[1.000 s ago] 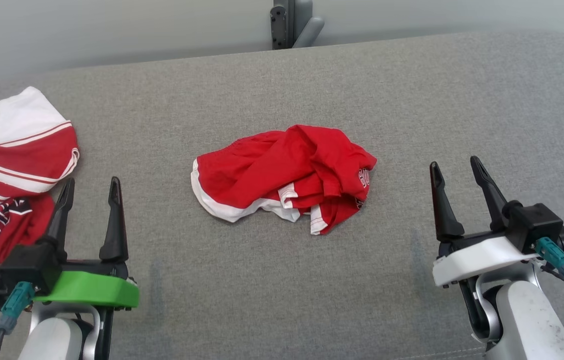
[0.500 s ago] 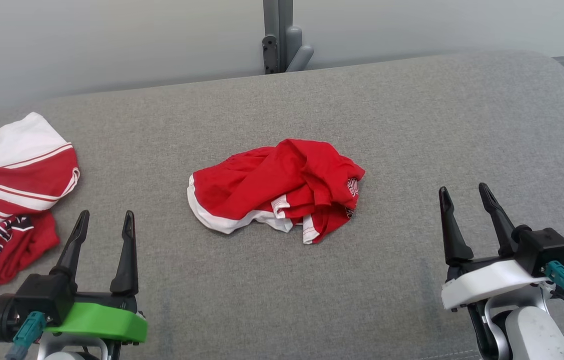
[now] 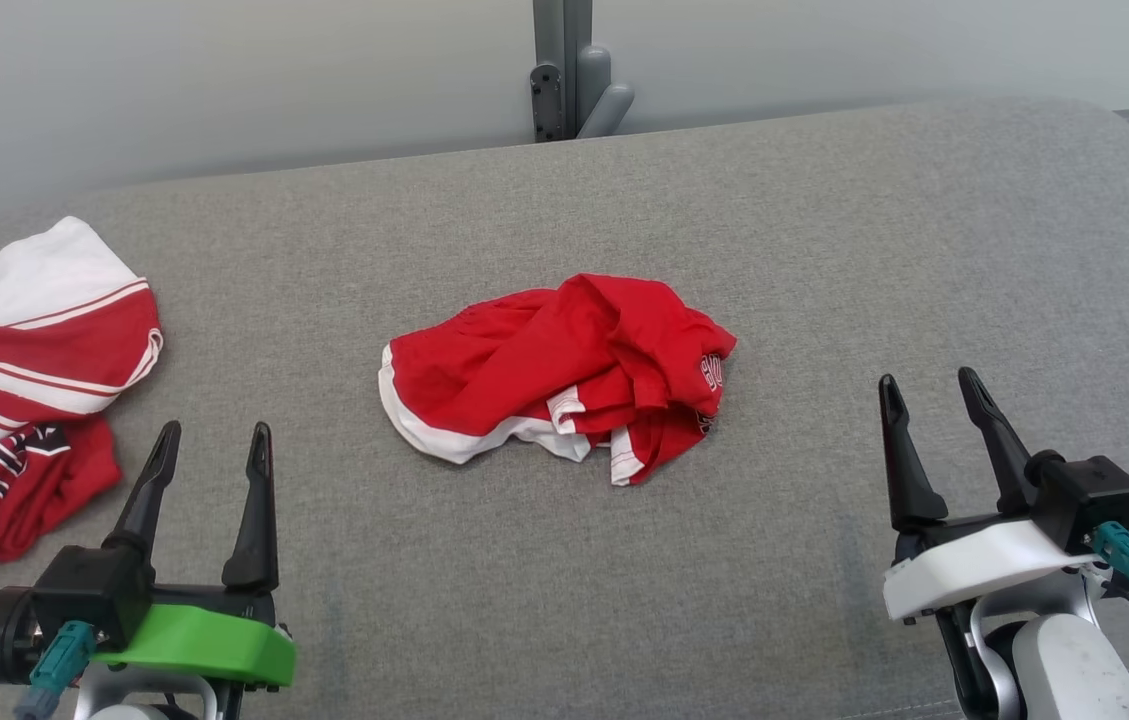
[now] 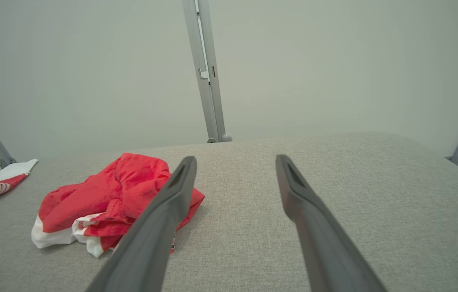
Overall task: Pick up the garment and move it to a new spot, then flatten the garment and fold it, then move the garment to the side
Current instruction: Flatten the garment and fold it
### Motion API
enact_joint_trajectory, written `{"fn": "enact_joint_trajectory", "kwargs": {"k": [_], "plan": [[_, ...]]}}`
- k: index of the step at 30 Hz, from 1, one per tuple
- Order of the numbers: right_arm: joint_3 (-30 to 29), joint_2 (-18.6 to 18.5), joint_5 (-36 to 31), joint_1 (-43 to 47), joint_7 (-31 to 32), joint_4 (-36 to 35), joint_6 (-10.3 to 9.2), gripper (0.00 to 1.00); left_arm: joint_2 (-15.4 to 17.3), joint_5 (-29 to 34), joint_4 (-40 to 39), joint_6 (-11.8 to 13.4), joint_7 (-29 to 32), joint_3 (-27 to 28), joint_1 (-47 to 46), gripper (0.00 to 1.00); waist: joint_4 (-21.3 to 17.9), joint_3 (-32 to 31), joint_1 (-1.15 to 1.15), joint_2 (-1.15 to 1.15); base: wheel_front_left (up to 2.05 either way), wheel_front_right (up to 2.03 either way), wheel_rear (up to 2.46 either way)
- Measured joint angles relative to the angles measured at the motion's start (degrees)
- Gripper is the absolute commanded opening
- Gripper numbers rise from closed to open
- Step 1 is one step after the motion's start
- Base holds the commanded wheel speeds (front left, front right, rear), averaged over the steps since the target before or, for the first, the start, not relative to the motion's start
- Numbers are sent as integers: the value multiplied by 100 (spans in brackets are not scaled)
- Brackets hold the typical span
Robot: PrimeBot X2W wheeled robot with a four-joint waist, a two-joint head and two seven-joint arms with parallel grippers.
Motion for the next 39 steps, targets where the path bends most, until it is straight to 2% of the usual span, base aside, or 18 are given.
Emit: {"fn": "enact_joint_trajectory", "kwargs": {"k": [4,8,16,20,25,30,31,32,33,39], "plan": [[63,-1,-31,-8,33,-1,0,100,1,-2,-7,1,0,-12,-3,100,14,20,0,0,0,0,0],[382,-3,-186,-94,121,-3,0,100,1,-4,-21,0,1,-37,-44,100,58,91,0,0,0,0,0],[1956,-208,-278,-629,665,521,0,100,-124,-4,62,-59,-97,-160,-488,100,303,412,0,0,0,0,0],[2487,-383,-234,-1032,827,935,1,100,-201,-3,200,-111,-194,-204,-674,100,499,608,0,0,0,0,0],[2781,-493,-321,-1560,824,1386,1,100,-312,-3,364,-166,-303,-240,-848,100,736,851,0,0,0,0,0],[2816,-482,-408,-1971,750,1830,1,99,-354,22,500,-211,-361,-253,-976,100,915,1071,0,0,0,0,0],[2813,-472,-432,-2035,745,1918,1,49,-358,23,515,-212,-364,-248,-988,100,941,1106,0,0,0,0,0],[2805,-455,-436,-2088,730,1993,1,32,-363,23,533,-219,-369,-245,-995,100,961,1138,0,0,0,0,0],[2785,-433,-436,-2136,698,2062,1,0,-366,25,550,-220,-371,-243,-1006,100,977,1166,0,0,0,0,0],[2749,-359,-308,-2276,438,2147,1,0,-367,65,595,-222,-412,-182,-1044,100,915,1223,0,0,0,0,0]]}}
